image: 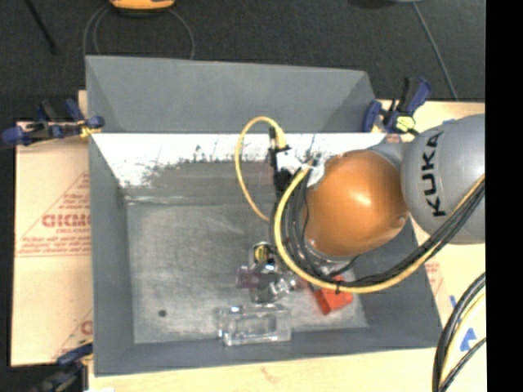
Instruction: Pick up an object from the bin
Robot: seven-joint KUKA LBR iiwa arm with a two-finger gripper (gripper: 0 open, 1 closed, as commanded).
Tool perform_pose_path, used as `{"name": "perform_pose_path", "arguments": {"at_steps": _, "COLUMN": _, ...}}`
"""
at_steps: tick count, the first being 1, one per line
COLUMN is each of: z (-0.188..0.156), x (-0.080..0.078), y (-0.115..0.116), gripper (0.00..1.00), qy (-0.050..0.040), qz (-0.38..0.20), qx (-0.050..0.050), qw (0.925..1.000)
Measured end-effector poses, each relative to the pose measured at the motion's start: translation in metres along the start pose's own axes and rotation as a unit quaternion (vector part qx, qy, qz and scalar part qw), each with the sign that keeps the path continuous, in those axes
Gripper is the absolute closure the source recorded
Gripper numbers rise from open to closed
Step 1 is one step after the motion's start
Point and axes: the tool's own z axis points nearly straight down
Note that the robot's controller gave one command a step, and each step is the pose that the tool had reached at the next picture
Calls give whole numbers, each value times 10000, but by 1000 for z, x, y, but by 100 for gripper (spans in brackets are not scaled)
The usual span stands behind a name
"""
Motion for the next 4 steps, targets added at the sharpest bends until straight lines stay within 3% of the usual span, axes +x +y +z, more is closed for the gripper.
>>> {"name": "perform_pose_path", "arguments": {"at_steps": 1, "z": 42, "x": -10, "y": -49, "gripper": 0, "qy": -25, "qz": -845, "qx": -109, "qw": 9964}}
{"name": "perform_pose_path", "arguments": {"at_steps": 2, "z": 47, "x": -7, "y": -55, "gripper": 0, "qy": -17, "qz": -373, "qx": -118, "qw": 9992}}
{"name": "perform_pose_path", "arguments": {"at_steps": 3, "z": 47, "x": 0, "y": -58, "gripper": 0, "qy": -2, "qz": 944, "qx": -116, "qw": 9955}}
{"name": "perform_pose_path", "arguments": {"at_steps": 4, "z": 46, "x": 37, "y": -68, "gripper": 0, "qy": -20, "qz": 1724, "qx": -79, "qw": 9850}}
